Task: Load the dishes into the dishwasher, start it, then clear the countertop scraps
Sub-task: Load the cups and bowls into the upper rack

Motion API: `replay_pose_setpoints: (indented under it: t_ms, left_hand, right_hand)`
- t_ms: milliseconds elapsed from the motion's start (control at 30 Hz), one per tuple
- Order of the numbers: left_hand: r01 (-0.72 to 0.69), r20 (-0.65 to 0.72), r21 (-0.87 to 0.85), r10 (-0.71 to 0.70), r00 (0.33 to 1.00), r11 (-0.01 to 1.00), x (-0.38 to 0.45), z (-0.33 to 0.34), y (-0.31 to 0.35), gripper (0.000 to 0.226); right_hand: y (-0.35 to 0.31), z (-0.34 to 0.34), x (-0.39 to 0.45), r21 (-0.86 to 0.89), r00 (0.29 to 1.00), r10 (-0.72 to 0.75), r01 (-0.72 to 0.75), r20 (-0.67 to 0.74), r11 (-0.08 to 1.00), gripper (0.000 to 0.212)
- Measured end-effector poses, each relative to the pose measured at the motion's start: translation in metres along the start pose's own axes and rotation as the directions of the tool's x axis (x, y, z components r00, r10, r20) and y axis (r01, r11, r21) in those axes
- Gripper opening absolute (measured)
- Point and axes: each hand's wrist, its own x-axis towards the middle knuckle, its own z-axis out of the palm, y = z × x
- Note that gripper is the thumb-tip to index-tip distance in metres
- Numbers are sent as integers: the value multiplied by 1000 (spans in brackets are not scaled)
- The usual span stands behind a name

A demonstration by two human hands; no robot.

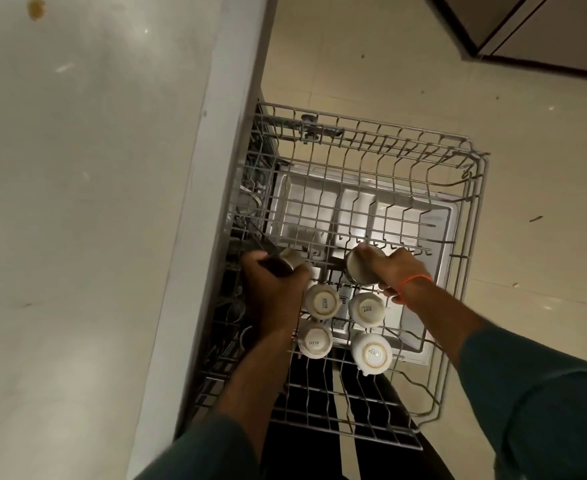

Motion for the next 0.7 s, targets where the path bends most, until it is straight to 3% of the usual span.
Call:
replay_pose_setpoints:
  t_ms: [100,233,367,500,700]
  left_hand:
    - [47,-25,24,-46,999,999,24,17,-7,68]
    - [120,-36,158,-116,993,980,45,34,-6,75]
    - [144,-36,328,-140,990,934,55,51,-8,96]
    - [103,-75,573,-74,994,813,61,64,-13,114]
    - [148,-73,648,-132,988,747,63,73,-13,128]
  right_hand:
    - [8,-3,-2,49,999,-29,28,18,998,72]
    - [17,-2,-6,39,997,-68,67,21,997,80]
    - [23,-6,-24,-110,991,-130,125,-40,986,69]
    - [29,-7,-34,-258,970,-228,201,-79,945,50]
    - [34,-7,-48,-346,936,-349,312,-49,885,42]
